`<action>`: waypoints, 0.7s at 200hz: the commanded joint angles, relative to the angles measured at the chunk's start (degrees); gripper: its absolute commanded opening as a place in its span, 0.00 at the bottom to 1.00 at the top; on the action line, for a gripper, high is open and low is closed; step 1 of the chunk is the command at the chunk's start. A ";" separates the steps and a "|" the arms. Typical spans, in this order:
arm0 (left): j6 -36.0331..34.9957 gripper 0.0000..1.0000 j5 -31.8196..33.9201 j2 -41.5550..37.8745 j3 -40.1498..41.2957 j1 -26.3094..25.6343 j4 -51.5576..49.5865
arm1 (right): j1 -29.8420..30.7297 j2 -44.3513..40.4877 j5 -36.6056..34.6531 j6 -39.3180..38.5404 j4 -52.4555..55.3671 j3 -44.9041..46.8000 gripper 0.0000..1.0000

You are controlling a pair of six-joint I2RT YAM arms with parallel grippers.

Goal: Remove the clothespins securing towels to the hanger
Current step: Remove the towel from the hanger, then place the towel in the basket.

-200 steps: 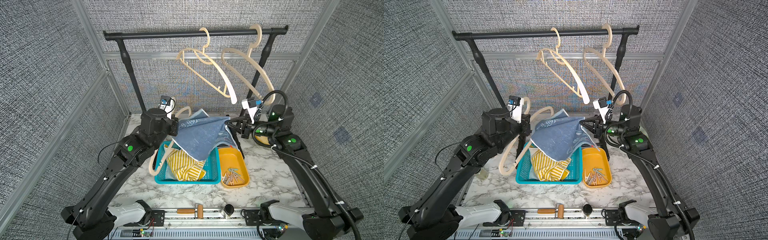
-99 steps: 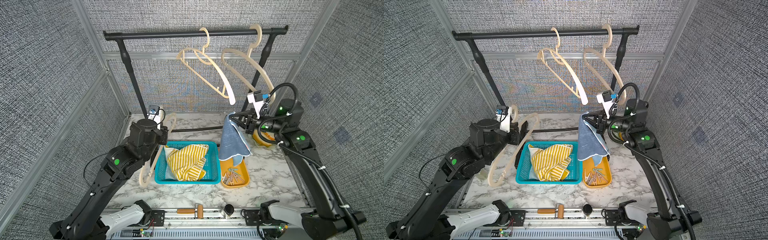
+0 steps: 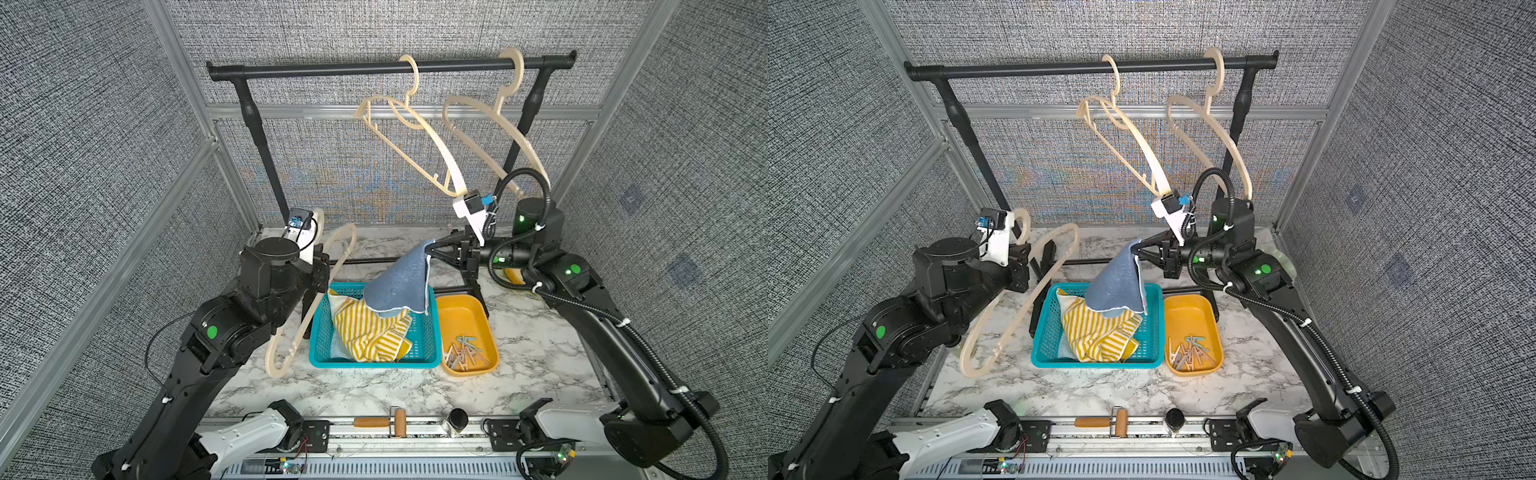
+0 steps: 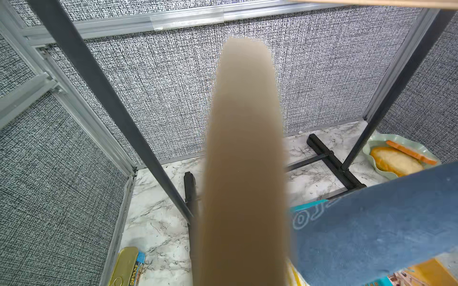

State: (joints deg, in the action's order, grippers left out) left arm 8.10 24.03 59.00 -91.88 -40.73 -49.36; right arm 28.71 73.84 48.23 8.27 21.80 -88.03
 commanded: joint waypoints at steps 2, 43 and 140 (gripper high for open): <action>-0.43 0.00 0.23 -0.49 -0.76 0.03 -1.50 | 0.89 0.47 -2.65 -0.69 -0.57 1.21 0.00; -0.51 0.00 -0.59 -0.49 -0.59 -0.02 -1.57 | 1.61 0.99 -5.00 -1.14 -0.39 3.53 0.00; -1.07 0.00 -2.64 -0.72 1.59 0.03 1.70 | 8.02 5.70 -9.64 -0.09 -5.22 13.19 0.00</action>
State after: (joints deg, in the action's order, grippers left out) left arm 7.70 21.82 58.61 -90.45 -40.75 -50.50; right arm 35.77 78.48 39.92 7.25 20.23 -76.03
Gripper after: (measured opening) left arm 0.094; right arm 0.049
